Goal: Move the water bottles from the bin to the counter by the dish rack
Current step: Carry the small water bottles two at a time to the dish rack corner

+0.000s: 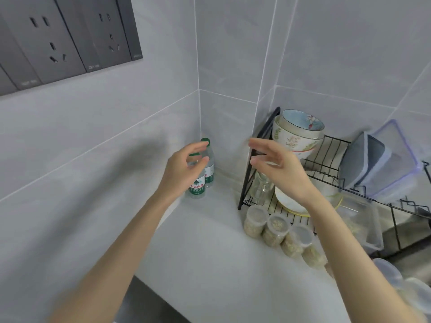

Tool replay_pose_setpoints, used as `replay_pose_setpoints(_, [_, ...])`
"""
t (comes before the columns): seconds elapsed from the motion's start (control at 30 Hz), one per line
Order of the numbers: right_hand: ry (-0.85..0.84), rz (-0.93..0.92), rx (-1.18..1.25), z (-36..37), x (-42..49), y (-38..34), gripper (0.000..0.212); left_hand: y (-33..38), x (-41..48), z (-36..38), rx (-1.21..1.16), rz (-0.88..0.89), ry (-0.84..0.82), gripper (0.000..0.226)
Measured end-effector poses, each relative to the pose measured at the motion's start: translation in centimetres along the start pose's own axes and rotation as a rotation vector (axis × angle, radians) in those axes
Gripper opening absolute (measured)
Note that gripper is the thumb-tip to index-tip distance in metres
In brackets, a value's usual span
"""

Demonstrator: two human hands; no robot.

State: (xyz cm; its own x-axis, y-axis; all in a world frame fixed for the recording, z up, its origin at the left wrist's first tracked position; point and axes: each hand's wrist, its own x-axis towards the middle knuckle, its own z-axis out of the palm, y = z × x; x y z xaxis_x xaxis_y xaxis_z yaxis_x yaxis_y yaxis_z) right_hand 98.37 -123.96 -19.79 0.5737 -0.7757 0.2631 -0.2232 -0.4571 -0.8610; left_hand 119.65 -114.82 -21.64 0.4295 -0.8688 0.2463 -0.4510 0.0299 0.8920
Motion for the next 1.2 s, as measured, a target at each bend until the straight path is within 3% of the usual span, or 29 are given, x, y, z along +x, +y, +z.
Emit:
replay_pose_setpoints(0.43, [0.054,0.038,0.004,-6.8,-14.2,-0.5,0.041,6.3,-11.1,6.4,-0.062,-0.024,-0.033,0.037])
replay_pose_setpoints(0.8, [0.235,0.154,-0.086,-10.2,-24.0,-2.4,0.043,10.2,-15.0,10.3,-0.095,0.088,-0.267,0.035])
replay_pose_setpoints(0.97, [0.39,0.216,-0.116,-9.7,-29.4,-4.5,0.042,11.7,-17.3,11.5,-0.148,0.151,-0.461,0.032])
replay_pose_setpoints(1.2, [0.758,0.293,-0.126,-7.4,-37.6,-7.5,0.041,14.0,-22.5,13.8,-0.182,0.29,-0.734,0.032])
